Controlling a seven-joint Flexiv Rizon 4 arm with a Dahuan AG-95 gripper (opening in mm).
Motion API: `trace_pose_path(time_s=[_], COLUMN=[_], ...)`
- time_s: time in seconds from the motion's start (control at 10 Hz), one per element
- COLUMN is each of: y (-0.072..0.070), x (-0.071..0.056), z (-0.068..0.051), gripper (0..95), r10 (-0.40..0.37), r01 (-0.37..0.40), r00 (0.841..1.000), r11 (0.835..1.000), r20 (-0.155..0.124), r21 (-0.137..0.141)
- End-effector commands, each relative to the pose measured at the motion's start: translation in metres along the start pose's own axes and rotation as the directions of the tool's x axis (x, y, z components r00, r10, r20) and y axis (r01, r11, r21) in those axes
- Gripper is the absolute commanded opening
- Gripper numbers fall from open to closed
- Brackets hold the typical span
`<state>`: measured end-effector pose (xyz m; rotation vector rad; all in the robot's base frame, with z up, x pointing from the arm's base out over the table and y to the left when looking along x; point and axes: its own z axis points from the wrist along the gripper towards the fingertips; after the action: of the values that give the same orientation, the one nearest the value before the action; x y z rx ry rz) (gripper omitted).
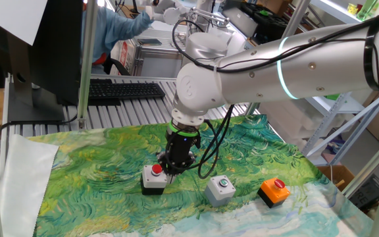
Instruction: Press three buttons from left to right in sequence
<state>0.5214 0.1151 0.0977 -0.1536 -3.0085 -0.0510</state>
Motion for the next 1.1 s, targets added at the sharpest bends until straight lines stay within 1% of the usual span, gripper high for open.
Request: trace_pose_path(time_s=[0.1, 0.3, 0.5, 0.6, 0.7, 0.9, 1.0, 1.1], y=[0.000, 0.000, -0.007, -0.014, -0.017, -0.020, -0.021, -0.023], x=[0.000, 0.003, 0.010, 0.016, 0.020, 0.031, 0.035, 0.036], z=[0.000, -0.001, -0.005, -0.009, -0.010, -0.011, -0.011, -0.011], gripper=[0.0, 0.0, 0.0, 0.0, 0.0, 0.0, 0.0, 0.0], r10=[0.004, 0.012, 0.009, 0.007, 0.005, 0.030, 0.046, 0.055], r01=[-0.004, -0.012, -0.009, -0.007, -0.004, -0.027, -0.044, -0.050], r00=[1.000, 1.000, 1.000, 1.000, 1.000, 0.999, 0.998, 0.997], r11=[1.000, 1.000, 1.000, 0.999, 0.998, 0.997, 0.996, 0.995], r20=[0.002, 0.002, 0.001, 0.000, 0.005, 0.032, 0.037, 0.051], r21=[0.002, 0.001, -0.019, -0.042, -0.058, -0.068, -0.073, -0.086])
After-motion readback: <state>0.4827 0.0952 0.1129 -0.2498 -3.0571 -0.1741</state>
